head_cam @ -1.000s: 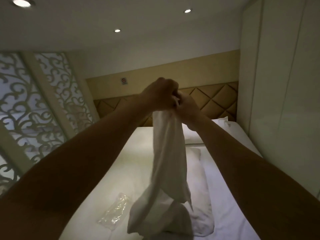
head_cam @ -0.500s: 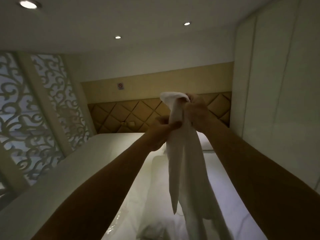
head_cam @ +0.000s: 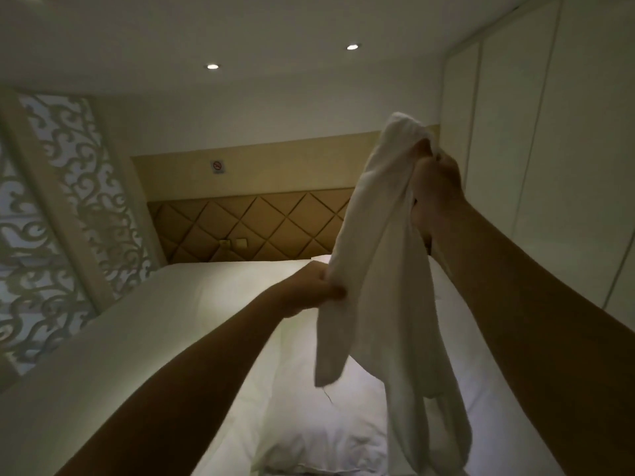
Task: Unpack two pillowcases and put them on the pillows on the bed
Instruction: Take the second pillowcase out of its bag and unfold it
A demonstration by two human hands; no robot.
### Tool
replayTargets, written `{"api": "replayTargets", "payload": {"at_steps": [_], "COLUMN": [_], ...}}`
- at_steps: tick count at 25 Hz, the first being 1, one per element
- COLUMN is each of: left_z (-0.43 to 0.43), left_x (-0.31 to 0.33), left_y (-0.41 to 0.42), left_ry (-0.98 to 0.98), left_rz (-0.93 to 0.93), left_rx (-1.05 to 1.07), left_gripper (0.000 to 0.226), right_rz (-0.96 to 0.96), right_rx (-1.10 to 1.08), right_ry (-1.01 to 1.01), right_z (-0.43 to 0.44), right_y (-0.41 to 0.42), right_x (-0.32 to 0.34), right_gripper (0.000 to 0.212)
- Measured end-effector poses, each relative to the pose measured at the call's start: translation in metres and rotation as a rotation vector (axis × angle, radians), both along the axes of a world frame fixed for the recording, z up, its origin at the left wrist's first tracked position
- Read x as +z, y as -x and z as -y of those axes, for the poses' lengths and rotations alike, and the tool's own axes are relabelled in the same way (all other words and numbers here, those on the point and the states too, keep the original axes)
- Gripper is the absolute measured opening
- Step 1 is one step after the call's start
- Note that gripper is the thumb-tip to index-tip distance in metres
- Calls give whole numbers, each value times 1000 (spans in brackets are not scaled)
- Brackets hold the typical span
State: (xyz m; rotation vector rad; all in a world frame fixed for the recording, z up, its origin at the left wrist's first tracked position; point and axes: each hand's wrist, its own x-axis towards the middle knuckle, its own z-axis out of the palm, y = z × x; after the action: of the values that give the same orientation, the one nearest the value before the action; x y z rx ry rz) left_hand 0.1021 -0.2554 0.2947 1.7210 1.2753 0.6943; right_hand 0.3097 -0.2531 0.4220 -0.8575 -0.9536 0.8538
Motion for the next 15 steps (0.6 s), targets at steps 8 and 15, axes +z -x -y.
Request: {"api": "replayTargets", "payload": {"at_steps": [8, 15], "left_z": [-5, 2], "left_x": [18, 25], "left_y": [76, 81], "left_ry": [-109, -449], "left_rz": [-523, -598], "left_rx": [410, 704], "left_gripper": [17, 18], "right_rz": [197, 603], "right_rx": [-131, -8], "right_ry": [242, 335], "right_z": [-34, -45], "right_y": [-85, -115], "right_x": [-75, -158], "right_gripper": [53, 40]}}
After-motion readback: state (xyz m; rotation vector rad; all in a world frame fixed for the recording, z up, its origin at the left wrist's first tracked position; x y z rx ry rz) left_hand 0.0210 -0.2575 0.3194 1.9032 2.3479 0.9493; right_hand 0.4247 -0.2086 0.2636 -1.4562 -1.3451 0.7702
